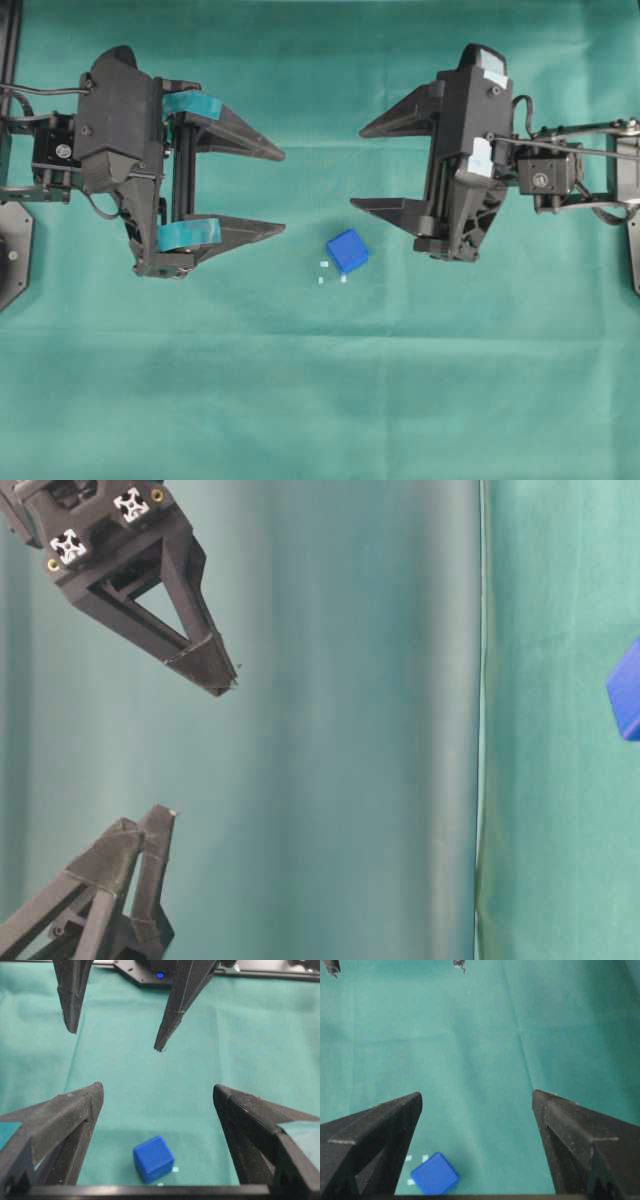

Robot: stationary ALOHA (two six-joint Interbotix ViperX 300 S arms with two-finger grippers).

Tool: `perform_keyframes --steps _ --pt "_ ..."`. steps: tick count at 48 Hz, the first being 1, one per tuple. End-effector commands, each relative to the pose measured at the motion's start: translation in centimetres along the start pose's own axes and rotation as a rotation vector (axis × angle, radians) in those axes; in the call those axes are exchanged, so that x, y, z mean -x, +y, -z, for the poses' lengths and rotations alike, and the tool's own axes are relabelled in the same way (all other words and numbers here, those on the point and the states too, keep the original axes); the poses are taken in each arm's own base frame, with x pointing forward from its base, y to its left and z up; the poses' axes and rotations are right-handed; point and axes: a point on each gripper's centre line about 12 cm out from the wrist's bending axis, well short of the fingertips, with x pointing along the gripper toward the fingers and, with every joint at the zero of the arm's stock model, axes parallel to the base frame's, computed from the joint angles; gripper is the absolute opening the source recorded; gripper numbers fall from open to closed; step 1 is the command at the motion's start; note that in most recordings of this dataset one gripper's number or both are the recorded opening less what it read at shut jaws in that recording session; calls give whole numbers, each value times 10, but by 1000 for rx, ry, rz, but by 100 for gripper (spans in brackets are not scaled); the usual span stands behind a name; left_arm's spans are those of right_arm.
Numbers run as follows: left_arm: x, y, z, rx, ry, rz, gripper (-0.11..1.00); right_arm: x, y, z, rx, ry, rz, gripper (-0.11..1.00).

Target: Handover the blue block to the right arm after grasping it with the left arm, then place it in the designated position.

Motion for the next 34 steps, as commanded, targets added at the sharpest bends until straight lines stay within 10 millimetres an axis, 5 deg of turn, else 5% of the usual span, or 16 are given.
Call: perform_keyframes --steps 1,16,34 --pt "3 1 -12 1 -35 -2 100 8 2 -11 -1 -38 -12 89" --pt "3 1 -12 1 -35 -2 100 18 2 -11 -2 -71 -31 89" --pt "3 1 -12 1 -35 -2 100 52 0 -10 25 -178 -86 89"
